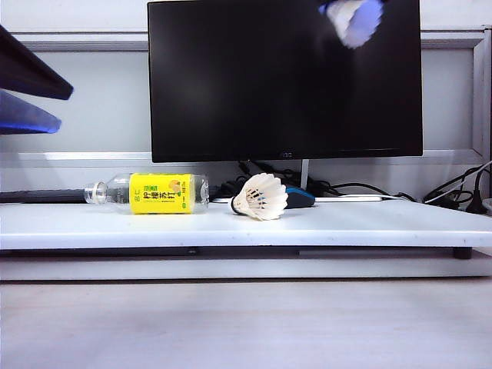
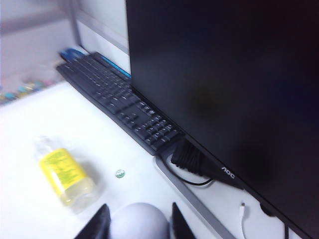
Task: Stack the badminton balls on the table vertically.
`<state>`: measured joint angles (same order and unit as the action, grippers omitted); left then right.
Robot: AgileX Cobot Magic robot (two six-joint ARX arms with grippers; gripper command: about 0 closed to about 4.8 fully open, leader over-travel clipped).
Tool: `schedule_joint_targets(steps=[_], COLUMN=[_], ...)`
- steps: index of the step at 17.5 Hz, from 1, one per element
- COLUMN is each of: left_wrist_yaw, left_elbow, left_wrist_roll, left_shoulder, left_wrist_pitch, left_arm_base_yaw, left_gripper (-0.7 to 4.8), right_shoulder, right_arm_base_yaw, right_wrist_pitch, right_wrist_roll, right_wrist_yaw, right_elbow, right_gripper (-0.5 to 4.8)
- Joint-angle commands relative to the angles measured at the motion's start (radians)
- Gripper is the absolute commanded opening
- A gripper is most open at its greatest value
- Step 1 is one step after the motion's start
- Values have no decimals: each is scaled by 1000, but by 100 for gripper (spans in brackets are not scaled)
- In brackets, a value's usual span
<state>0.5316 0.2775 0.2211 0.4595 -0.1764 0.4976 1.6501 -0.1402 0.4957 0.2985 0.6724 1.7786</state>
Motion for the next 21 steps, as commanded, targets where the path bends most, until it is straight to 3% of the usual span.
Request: schedule_joint_targets(steps=[1,7,9,14,16,19,21], left_wrist_yaw=[8,7,7,16,23,31,31], left_elbow=[5,5,5,5,5,5,5], left_wrist_roll=[-4,-4,-4,-4,-4,-4,-4], left_shoulder=[1,1,1,1,1,1,1], left_wrist_pitch=[11,15,19,19,19,19,19], left_arm_base_yaw=[0,0,-1,0,0,0,0], left_gripper=[192,192,192,192,192,192,192], right_shoulder=[-69,-299,-406,-677,-795,-880,-907], right_arm_base_yaw=[40,187,227,227,224,183,126], right_wrist_pitch=[1,0,-21,-340,-533,-755,-948], right_wrist_roll=[-11,-37,-47,-224,-295,-367,-437], right_wrist_yaw=[24,41,45,19,-58,-171,-302], right_elbow=[3,-6,-80,-487,-724,-943,-1099], right_gripper=[117,116,116,116,116,116,116])
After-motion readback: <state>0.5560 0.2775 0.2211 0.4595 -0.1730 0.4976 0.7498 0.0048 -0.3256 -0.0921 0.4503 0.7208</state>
